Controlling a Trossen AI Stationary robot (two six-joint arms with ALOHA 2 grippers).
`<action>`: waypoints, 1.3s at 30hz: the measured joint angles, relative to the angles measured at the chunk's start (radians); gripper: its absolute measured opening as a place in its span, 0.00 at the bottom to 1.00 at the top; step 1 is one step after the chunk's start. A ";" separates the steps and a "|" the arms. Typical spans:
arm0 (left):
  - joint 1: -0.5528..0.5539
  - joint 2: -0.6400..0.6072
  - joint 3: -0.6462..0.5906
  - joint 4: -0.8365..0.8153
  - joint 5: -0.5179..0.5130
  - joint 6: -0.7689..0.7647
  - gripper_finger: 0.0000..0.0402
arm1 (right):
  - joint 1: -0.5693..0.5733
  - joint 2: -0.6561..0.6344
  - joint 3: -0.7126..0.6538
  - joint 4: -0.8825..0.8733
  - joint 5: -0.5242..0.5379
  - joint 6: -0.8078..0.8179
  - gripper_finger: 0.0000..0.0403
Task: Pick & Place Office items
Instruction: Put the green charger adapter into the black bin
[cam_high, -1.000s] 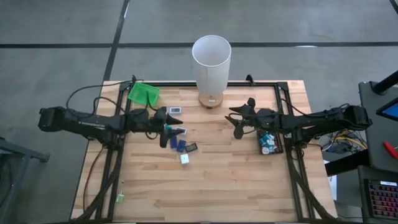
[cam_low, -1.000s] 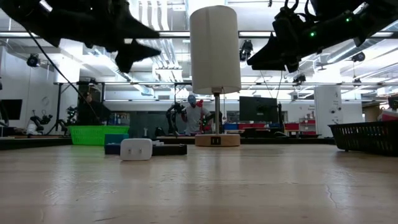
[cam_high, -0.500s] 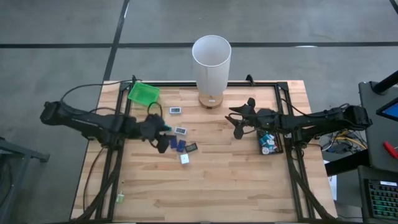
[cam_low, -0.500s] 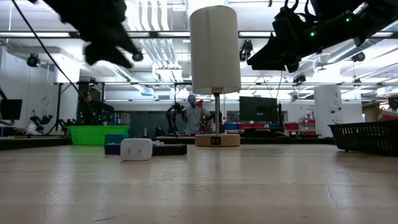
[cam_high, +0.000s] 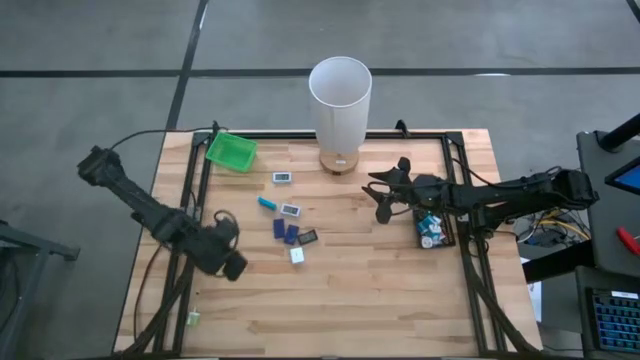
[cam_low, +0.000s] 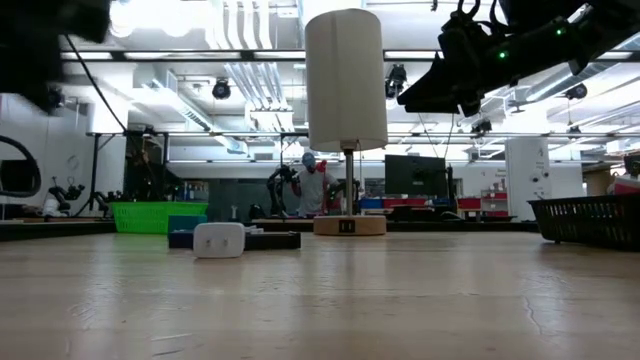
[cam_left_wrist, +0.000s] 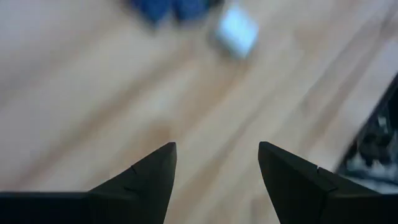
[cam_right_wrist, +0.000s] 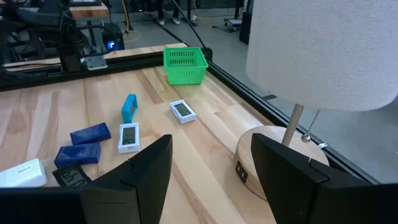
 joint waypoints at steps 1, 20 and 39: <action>-0.032 0.000 0.000 -0.015 0.036 -0.055 0.58 | 0.000 0.000 0.000 0.000 0.000 0.000 0.54; -0.468 0.119 0.010 0.047 0.341 -0.818 0.58 | 0.000 0.000 0.000 0.000 0.000 0.000 0.54; -0.401 0.093 0.026 0.057 0.373 -0.807 0.58 | 0.000 0.000 0.000 0.000 0.000 0.001 0.54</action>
